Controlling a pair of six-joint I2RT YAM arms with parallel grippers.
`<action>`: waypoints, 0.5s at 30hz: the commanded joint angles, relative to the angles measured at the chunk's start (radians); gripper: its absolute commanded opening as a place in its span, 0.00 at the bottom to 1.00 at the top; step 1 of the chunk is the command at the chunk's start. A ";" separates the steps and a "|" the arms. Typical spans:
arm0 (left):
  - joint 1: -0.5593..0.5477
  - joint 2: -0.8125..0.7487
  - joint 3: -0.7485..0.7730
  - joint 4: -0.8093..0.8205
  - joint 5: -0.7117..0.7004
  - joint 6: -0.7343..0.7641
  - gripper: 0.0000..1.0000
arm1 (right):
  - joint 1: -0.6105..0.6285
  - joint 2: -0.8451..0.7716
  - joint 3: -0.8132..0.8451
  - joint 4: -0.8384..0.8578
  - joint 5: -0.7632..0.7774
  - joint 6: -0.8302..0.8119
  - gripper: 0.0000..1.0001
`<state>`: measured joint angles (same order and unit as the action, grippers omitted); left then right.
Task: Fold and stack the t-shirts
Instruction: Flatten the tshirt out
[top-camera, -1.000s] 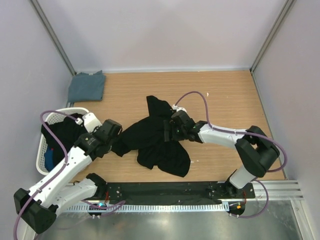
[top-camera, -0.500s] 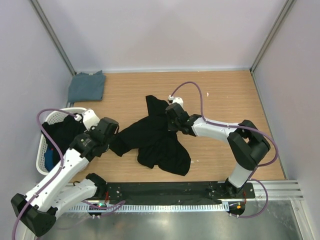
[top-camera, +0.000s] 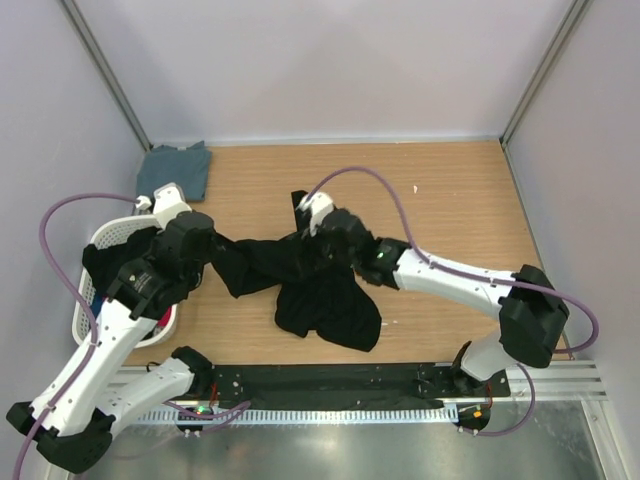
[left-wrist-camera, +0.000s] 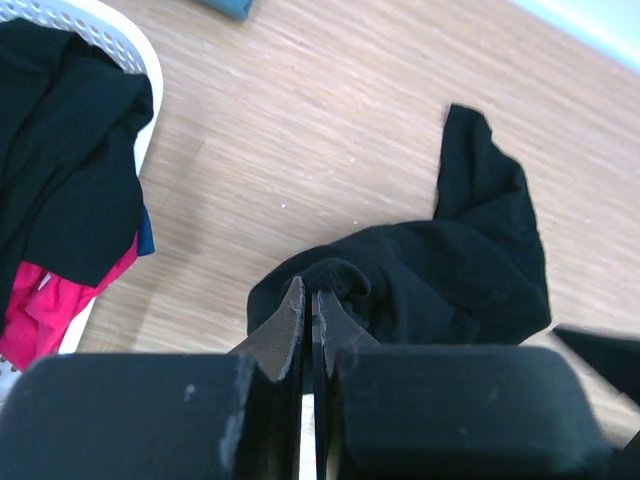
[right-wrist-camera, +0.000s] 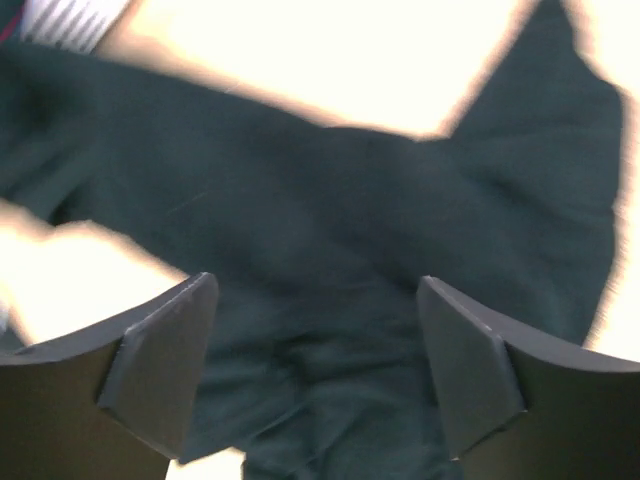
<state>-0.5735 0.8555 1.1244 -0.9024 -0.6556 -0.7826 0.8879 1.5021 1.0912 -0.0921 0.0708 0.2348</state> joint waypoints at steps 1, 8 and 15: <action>0.008 0.008 -0.011 0.017 0.024 0.039 0.00 | 0.159 -0.019 -0.051 0.063 0.038 -0.195 0.91; 0.008 -0.033 -0.017 -0.016 0.007 0.013 0.00 | 0.235 0.082 -0.042 0.086 0.096 -0.253 0.91; 0.008 -0.082 -0.031 -0.055 -0.001 -0.004 0.00 | 0.292 0.251 0.024 0.222 0.326 -0.261 0.80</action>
<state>-0.5732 0.8009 1.0973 -0.9409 -0.6350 -0.7788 1.1595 1.7096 1.0485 0.0090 0.2493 -0.0051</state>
